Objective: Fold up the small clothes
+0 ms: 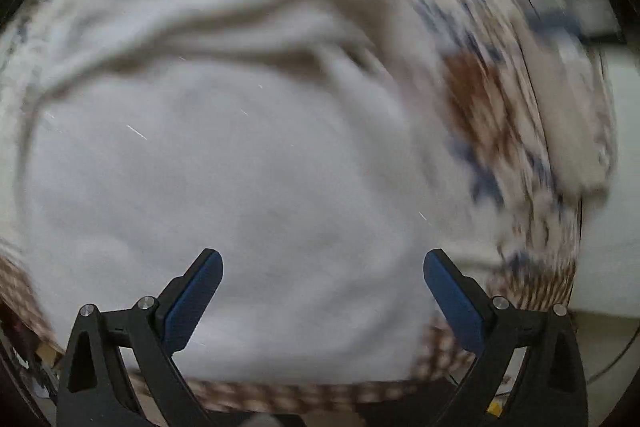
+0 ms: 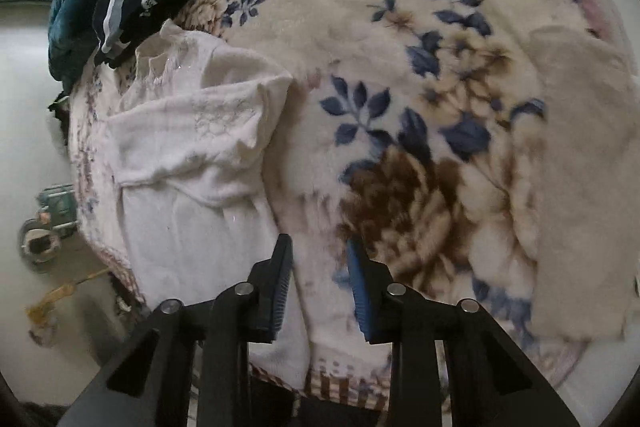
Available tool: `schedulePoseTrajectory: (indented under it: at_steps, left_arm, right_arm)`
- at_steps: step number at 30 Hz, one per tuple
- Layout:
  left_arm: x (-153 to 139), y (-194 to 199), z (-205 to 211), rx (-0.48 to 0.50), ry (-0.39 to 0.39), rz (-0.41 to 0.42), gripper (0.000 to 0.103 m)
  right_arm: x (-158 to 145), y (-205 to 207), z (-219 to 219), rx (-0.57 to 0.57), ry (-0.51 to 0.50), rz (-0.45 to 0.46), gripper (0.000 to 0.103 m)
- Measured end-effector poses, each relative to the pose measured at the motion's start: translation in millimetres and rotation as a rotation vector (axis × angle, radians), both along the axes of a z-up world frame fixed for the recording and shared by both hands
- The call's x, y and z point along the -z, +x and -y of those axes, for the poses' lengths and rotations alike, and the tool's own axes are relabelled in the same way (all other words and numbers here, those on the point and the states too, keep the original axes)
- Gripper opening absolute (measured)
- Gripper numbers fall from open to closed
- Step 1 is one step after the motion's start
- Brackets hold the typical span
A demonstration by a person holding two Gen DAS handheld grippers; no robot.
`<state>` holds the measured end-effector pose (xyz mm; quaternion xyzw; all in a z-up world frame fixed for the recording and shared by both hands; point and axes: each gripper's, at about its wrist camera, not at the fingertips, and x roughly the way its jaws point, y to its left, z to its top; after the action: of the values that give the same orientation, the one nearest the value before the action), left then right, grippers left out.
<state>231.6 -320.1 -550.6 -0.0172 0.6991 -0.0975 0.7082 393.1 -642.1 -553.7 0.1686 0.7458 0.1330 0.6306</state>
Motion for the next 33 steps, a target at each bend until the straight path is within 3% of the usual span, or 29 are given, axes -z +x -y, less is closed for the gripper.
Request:
schedulePoseTrajectory:
  at_steps: [2,4,5,6,7,8,9,11,13,15,20,25,30,33]
  left_arm:
    - [19.3,-18.8,30.3,0.029,-0.011,-0.038,0.100]
    - [39.6,-34.8,53.5,0.031,-0.049,-0.083,0.089]
    - [47.6,-40.2,62.0,0.035,-0.048,-0.099,0.073]
    - [56.1,-44.5,71.1,0.049,-0.017,-0.098,0.061]
    - [60.4,-46.2,75.7,0.061,0.018,-0.084,0.057]
    - [64.3,-46.7,78.1,0.066,0.051,-0.072,0.043]
    - [67.4,-44.9,76.5,0.054,0.082,-0.063,0.028]
    - [65.6,-40.7,68.1,0.010,0.085,-0.046,0.009]
    - [58.0,-36.6,54.2,-0.037,0.055,-0.024,0.008]
    - [46.7,-35.1,44.3,-0.064,0.037,0.009,0.007]
    - [5.8,-31.7,9.9,-0.158,-0.033,0.059,0.007]
    - [-53.7,-36.4,-62.4,-0.338,-0.095,0.130,0.007]
    - [-88.4,-52.2,-165.2,-0.545,-0.130,0.189,0.006]
    - [-83.9,-63.0,-211.0,-0.626,-0.124,0.200,0.007]
  right_arm:
    - [21.9,21.1,-2.9,0.009,0.045,-0.018,0.045]
    - [46.1,46.3,-10.8,0.025,0.107,-0.041,0.047]
    - [57.4,58.3,-14.5,0.028,0.126,-0.047,0.047]
    - [71.3,73.5,-19.8,0.034,0.134,-0.050,0.047]
    - [83.3,86.1,-24.8,0.035,0.143,-0.058,0.047]
    - [93.1,96.0,-28.7,0.044,0.146,-0.063,0.047]
    - [105.3,107.3,-34.1,0.053,0.147,-0.074,0.047]
    - [127.8,123.1,-45.5,0.067,0.161,-0.117,0.047]
    - [143.4,130.1,-59.6,0.069,0.180,-0.160,0.043]
    - [141.1,133.4,-71.3,0.075,0.183,-0.137,0.008]
    - [103.5,137.3,-92.2,0.085,0.171,-0.070,0.007]
    - [32.7,146.2,-125.6,0.030,0.171,0.009,0.007]
    - [-37.6,156.9,-203.4,-0.055,0.179,0.088,0.007]
    - [-58.6,161.8,-263.0,-0.108,0.161,0.109,0.006]
